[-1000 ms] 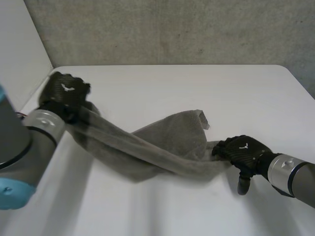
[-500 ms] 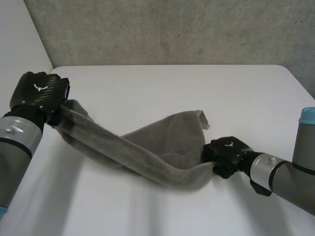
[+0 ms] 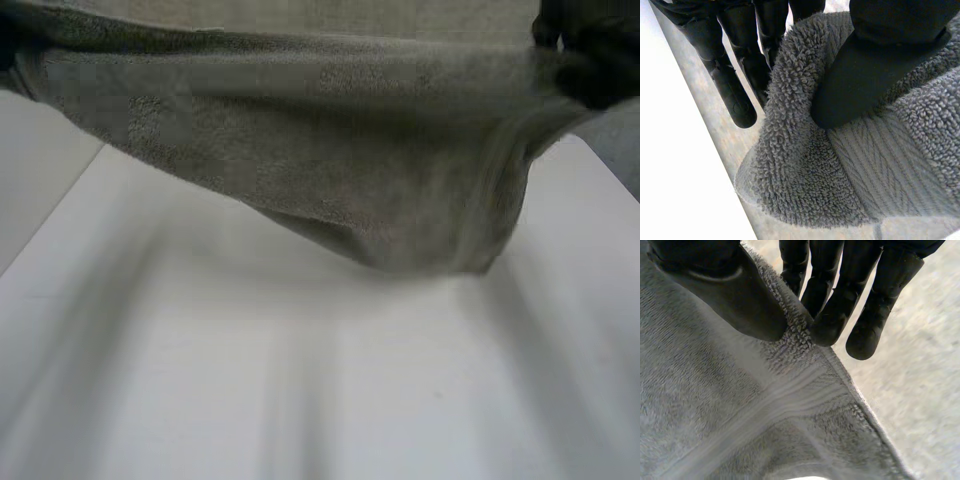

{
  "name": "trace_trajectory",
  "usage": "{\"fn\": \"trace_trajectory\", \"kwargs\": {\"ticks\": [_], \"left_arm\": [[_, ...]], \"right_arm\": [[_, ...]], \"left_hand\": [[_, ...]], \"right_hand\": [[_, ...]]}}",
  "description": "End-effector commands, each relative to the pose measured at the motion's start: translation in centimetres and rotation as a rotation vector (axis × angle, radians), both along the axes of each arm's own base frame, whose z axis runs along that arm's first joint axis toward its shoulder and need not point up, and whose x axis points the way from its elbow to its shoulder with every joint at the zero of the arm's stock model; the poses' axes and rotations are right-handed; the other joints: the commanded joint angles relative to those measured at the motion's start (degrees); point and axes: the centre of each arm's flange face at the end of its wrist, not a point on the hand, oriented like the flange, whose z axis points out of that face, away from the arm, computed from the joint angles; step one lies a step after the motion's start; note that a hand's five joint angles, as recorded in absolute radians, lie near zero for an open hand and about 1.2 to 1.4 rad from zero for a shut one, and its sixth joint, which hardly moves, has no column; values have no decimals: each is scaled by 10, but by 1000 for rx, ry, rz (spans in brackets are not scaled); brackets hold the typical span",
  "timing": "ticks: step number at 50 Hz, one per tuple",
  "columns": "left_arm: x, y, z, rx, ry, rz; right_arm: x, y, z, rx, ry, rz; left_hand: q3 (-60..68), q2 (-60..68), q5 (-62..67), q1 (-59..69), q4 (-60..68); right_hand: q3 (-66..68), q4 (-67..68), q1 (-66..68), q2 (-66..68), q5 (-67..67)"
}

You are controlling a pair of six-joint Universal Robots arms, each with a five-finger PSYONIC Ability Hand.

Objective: Fold the towel.

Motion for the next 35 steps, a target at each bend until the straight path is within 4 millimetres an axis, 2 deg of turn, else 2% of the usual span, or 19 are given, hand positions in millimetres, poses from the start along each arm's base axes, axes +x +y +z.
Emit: {"fn": "trace_trajectory", "kwargs": {"ticks": [1,3,4,6,12,14,15,16,17,18,19,20,22,23,25,29,31,32,35], "left_arm": [[-10,-36,-56,213,-41,-7],[-17,-53,-92,356,-80,-17],[-17,-54,-92,356,-80,-17],[-24,-72,-126,491,-115,-22],[-34,-103,-148,568,-137,-25],[-45,-123,-129,484,-122,-40],[-45,-123,-128,484,-122,-40],[-50,-129,-109,412,-104,-49],[-50,-129,-108,411,-104,-49],[-52,-135,-86,322,-76,-51],[-52,-143,-65,211,-41,-47],[-52,-143,-64,210,-41,-47],[-56,-146,-31,-16,18,-55],[-56,-146,-31,-17,19,-55],[-49,-135,3,-209,72,-40],[-42,-128,3,-248,79,-32],[-40,-128,-7,-221,69,-26],[-36,-131,-20,-184,58,-17],[-27,-136,-49,-96,34,9]], "right_arm": [[20,-13,-43,120,151,19],[26,-24,-64,160,208,-6],[26,-24,-64,160,208,-6],[37,-33,-84,184,266,4],[62,-52,-106,172,299,40],[79,-78,-98,17,249,2],[79,-78,-98,16,249,1],[84,-92,-85,-113,197,-48],[86,-104,-65,-262,124,-108],[86,-104,-65,-263,123,-109],[87,-112,-47,-405,45,-165],[87,-112,-46,-407,44,-166],[79,-107,-4,-670,-103,-245],[79,-107,-3,-671,-104,-245],[71,-83,27,-781,-157,-247],[70,-78,18,-741,-129,-220],[73,-77,-4,-640,-68,-182],[73,-77,-4,-639,-68,-182],[72,-75,-31,-517,3,-141]], "left_hand": [[104,104,123,136,102],[104,104,123,136,102],[104,104,123,136,102],[104,104,123,136,102],[104,104,123,136,102],[104,104,123,136,102],[104,104,123,136,102],[104,104,123,136,102],[104,104,123,136,102],[104,104,123,136,102],[104,104,123,136,102],[104,104,123,136,102],[104,104,123,136,102],[104,104,123,136,102],[104,104,123,136,102],[104,104,123,136,102],[104,104,123,136,102],[104,104,123,136,102],[104,104,123,136,102]], "right_hand": [[33,37,39,36,31],[33,37,39,36,31],[33,37,39,36,31],[33,37,39,36,31],[33,37,39,36,31],[33,37,39,36,31],[33,37,39,36,31],[33,37,39,36,31],[33,37,39,36,31],[33,37,39,36,31],[33,37,39,36,31],[33,37,39,36,31],[33,37,39,36,31],[33,37,39,36,31],[33,37,39,36,31],[33,37,39,36,31],[33,37,39,36,31],[33,37,39,36,31],[33,37,39,36,31]]}}
